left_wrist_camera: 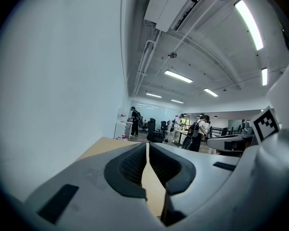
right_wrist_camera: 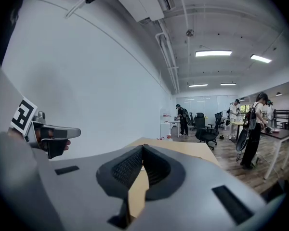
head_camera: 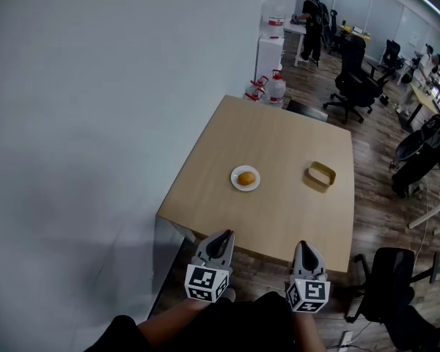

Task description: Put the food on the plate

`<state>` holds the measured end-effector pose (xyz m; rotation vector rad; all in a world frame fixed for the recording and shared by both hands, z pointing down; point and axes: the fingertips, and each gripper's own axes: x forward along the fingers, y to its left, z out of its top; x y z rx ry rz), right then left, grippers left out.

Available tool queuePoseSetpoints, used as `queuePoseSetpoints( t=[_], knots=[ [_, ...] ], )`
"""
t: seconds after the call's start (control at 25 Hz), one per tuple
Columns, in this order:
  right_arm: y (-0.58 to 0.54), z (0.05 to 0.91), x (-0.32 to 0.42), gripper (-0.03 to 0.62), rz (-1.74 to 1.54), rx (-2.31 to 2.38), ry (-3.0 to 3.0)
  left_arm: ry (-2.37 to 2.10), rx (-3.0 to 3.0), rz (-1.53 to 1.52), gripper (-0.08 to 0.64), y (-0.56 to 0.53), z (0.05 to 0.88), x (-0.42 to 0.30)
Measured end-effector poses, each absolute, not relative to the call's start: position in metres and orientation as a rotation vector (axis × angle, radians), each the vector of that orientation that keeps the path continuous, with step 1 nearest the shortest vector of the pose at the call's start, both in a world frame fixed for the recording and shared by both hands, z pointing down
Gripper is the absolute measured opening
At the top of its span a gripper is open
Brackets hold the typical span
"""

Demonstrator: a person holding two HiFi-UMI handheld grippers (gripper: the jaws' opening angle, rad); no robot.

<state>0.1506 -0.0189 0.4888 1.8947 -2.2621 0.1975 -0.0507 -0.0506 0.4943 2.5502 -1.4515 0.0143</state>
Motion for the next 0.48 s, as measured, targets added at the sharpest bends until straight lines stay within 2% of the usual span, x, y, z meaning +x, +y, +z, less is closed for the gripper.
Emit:
queuePoseSetpoints(
  t=[0.48],
  knots=[
    [-0.0123, 0.4913, 0.1459, 0.06, 0.185, 1.894, -2.254, -1.471, 2.524, 0.001, 0.028, -0.0504, 0.4968, -0.0592]
  ],
)
